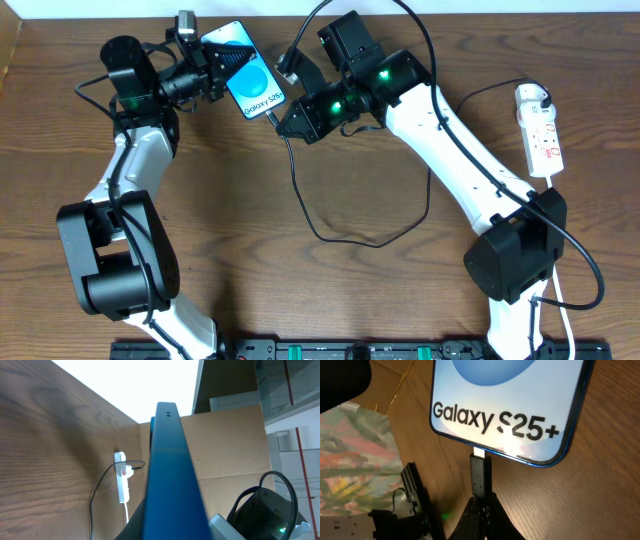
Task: Plug charger to phone and switch on socket
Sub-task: 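Push the USB-C plug into the phone's port with the right gripper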
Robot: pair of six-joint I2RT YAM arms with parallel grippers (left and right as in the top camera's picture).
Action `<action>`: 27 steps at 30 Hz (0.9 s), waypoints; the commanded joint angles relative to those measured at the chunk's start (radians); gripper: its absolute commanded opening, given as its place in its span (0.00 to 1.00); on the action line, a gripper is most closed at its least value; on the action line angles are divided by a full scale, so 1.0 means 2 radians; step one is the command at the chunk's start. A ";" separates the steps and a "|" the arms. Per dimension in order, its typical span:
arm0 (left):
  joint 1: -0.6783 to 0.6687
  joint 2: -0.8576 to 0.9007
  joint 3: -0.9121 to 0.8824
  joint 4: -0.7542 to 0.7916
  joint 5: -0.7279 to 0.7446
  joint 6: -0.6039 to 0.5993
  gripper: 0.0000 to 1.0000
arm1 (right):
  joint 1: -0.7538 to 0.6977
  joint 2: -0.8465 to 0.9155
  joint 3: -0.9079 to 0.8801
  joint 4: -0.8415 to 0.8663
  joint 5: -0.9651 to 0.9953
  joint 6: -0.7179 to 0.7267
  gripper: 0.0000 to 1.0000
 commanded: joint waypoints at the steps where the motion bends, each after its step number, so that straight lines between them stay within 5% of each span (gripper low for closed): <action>1: -0.006 0.000 0.007 0.002 0.022 0.014 0.07 | 0.002 -0.015 0.000 0.015 -0.002 0.017 0.01; 27: -0.016 0.000 0.007 0.002 0.044 0.022 0.07 | 0.002 -0.015 0.000 0.064 -0.002 0.041 0.01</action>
